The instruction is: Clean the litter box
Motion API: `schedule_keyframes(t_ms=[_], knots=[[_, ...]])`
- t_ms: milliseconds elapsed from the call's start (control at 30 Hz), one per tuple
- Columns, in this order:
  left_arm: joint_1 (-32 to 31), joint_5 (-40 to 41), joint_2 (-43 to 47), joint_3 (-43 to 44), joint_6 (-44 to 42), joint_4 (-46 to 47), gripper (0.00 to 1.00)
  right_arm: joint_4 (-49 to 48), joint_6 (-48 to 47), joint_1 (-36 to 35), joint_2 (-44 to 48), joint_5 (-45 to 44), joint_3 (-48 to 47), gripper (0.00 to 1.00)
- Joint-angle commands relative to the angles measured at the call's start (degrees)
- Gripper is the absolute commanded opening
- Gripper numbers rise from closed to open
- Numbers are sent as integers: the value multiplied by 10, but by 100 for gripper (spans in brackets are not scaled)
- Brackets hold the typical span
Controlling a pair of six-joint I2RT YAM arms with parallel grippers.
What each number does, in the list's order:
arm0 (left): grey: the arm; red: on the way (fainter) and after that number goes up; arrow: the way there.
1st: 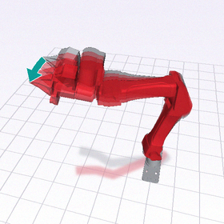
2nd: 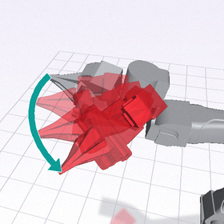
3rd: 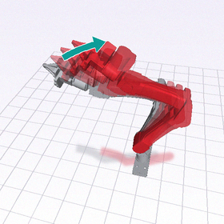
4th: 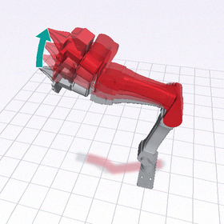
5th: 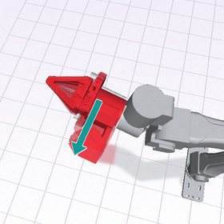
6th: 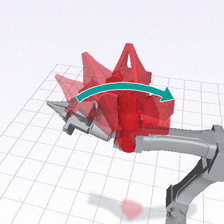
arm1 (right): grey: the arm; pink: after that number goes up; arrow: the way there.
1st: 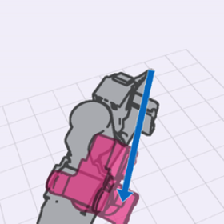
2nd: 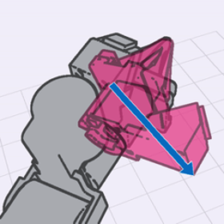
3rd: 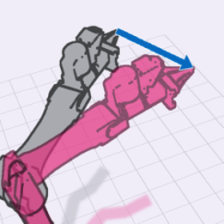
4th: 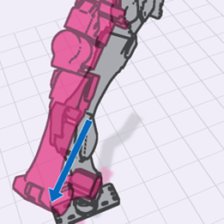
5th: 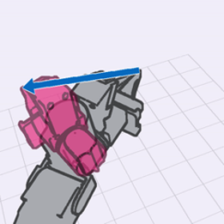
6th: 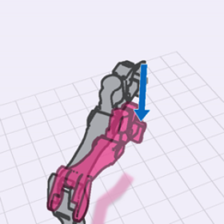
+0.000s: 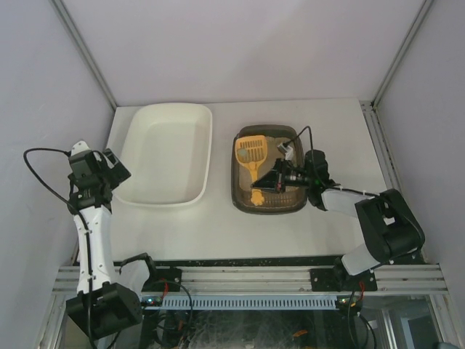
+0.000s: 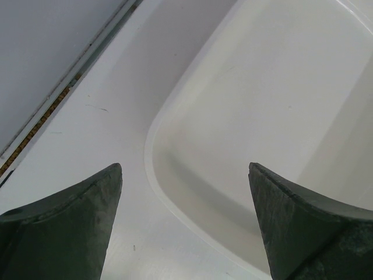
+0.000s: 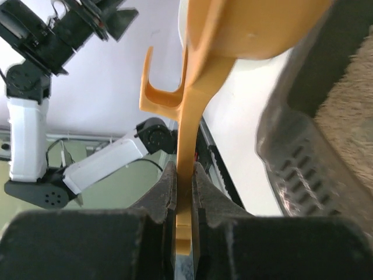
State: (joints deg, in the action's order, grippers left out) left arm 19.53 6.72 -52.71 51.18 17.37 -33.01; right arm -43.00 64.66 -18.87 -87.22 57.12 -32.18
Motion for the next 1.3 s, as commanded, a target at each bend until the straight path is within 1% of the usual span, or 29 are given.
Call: schedule_keyframes(t_ms=[0, 33, 100, 167, 200, 300, 333, 367, 500, 600, 633, 667, 833, 967, 1033, 1067, 1100, 1267], knots=[[38, -51, -21, 68, -12, -14, 93, 220, -167, -76, 45, -55, -114, 0], [54, -72, -31, 74, -12, -20, 92, 257, -185, -86, 45, -65, -138, 0], [82, -116, -48, 86, -8, -29, 93, 294, -196, -99, 31, -66, -178, 0], [101, -116, -60, 92, -1, -30, 93, 337, -216, -111, 6, -60, -221, 0], [105, -111, -64, 93, -1, -27, 93, 380, -243, -118, -8, -68, -251, 0], [113, -98, -70, 87, -1, -11, 93, 562, -336, -153, -61, -140, -349, 0], [114, -97, -71, 85, -1, -8, 93, 603, -365, -167, -75, -169, -375, 0], [114, -97, -72, 82, -1, -6, 93, 632, -383, -186, -87, -197, -409, 0], [116, -96, -77, 66, 6, 3, 93, 725, -433, -247, -129, -330, -483, 0], [115, -97, -81, 51, 11, 14, 93, 759, -457, -296, -154, -436, -524, 0], [116, -98, -83, 49, 12, 17, 93, 765, -463, -312, -162, -455, -535, 0], [116, -98, -85, 47, 12, 19, 93, 773, -468, -326, -172, -501, -545, 0], [116, -94, -98, 46, 19, 22, 93, 784, -497, -393, -200, -663, -582, 0], [115, -91, -109, 43, 16, 24, 93, 794, -540, -449, -228, -816, -619, 0], [116, -84, -110, 41, 11, 30, 93, 803, -555, -467, -246, -872, -636, 0], [116, -82, -107, 40, 7, 33, 93, 810, -558, -472, -255, -889, -647, 0], [116, -82, -105, 39, 3, 35, 99, 816, -559, -475, -264, -901, -655, 0], [115, -89, -90, 38, -10, 44, 100, 812, -561, -477, -274, -906, -666, 0]])
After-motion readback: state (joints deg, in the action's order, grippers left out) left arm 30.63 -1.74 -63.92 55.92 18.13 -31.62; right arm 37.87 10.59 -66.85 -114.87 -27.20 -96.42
